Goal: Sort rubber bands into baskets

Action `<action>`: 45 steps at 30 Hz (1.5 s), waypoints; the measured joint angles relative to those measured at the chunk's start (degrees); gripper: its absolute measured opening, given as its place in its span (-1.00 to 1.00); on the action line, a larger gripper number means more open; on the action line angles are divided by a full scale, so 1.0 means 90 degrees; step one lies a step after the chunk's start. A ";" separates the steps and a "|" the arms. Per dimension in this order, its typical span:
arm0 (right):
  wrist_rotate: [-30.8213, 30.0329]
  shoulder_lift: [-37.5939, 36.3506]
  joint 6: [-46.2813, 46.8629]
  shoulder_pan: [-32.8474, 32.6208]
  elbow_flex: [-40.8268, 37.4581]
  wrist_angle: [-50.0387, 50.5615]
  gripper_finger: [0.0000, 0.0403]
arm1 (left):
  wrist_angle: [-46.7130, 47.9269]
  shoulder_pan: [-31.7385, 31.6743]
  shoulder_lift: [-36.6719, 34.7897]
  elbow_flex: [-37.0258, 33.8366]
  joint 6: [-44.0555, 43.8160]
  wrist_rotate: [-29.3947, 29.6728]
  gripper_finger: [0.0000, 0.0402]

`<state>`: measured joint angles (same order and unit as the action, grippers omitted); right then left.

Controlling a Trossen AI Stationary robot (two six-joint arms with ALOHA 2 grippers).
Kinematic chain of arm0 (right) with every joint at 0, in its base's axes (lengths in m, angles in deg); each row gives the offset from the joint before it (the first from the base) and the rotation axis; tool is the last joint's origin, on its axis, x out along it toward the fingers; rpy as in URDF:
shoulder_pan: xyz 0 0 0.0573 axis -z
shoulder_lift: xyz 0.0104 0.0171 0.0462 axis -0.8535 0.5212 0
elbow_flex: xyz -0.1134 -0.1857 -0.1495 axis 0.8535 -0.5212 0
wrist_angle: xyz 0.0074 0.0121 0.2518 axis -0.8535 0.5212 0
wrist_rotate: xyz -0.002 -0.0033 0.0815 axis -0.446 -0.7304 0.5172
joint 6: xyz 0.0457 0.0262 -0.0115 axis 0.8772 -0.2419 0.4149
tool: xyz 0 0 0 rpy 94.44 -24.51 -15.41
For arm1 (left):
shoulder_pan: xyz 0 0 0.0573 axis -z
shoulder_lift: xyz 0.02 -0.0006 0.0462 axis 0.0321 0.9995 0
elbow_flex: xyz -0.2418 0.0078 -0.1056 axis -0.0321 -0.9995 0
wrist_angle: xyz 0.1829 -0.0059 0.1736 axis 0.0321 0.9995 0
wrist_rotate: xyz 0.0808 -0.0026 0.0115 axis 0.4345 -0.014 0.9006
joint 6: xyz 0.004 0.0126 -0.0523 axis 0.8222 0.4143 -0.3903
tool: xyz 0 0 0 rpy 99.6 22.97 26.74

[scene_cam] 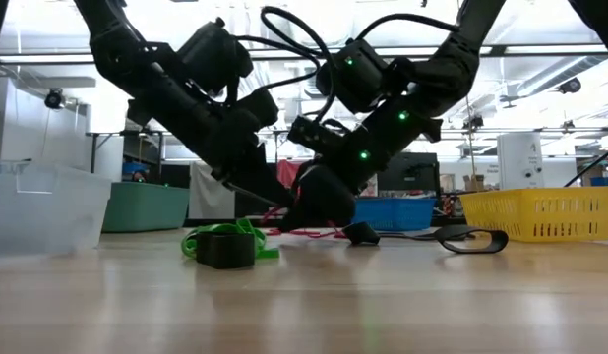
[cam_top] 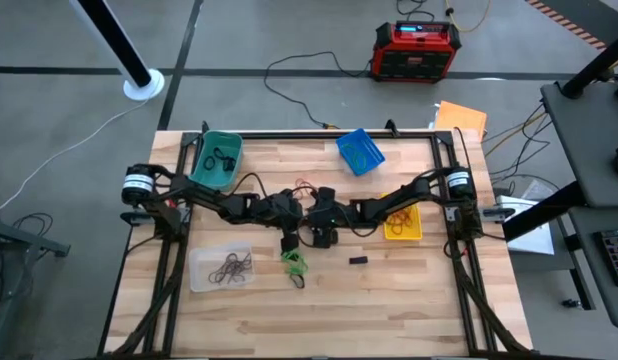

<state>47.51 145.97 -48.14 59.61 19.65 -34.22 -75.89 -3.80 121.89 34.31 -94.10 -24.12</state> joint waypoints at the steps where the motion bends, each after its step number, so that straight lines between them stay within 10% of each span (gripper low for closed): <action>1: 0.0010 0.0001 0.0001 0.0000 0.0007 0.0004 -0.11 | 0.0002 0.0003 -0.0009 -0.0005 -0.0002 0.0007 -1.00; 10: 0.0049 -0.0126 0.0005 -0.0027 -0.0032 0.0199 -0.91 | 0.0053 -0.0023 -0.0034 -0.0002 -0.0319 0.0189 -0.93; 24: 0.0054 -0.1205 0.0679 -0.0029 0.0077 0.2046 -0.95 | 0.0856 -0.0022 -0.1182 0.0000 0.0049 0.0229 -0.29; 33: 0.1053 -0.2806 0.1703 -0.0032 0.0384 0.5678 -0.95 | 0.1290 -0.0009 -0.1813 -0.0002 0.0029 0.0385 -0.26; 45: 0.0171 -0.4295 0.4245 -0.0044 0.0085 0.8787 -0.95 | 0.1281 0.0000 -0.1478 -0.0012 0.0000 0.0387 -0.26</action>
<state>49.05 107.31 -9.93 59.21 20.42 44.86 -64.36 -3.80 108.59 34.21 -94.10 -20.63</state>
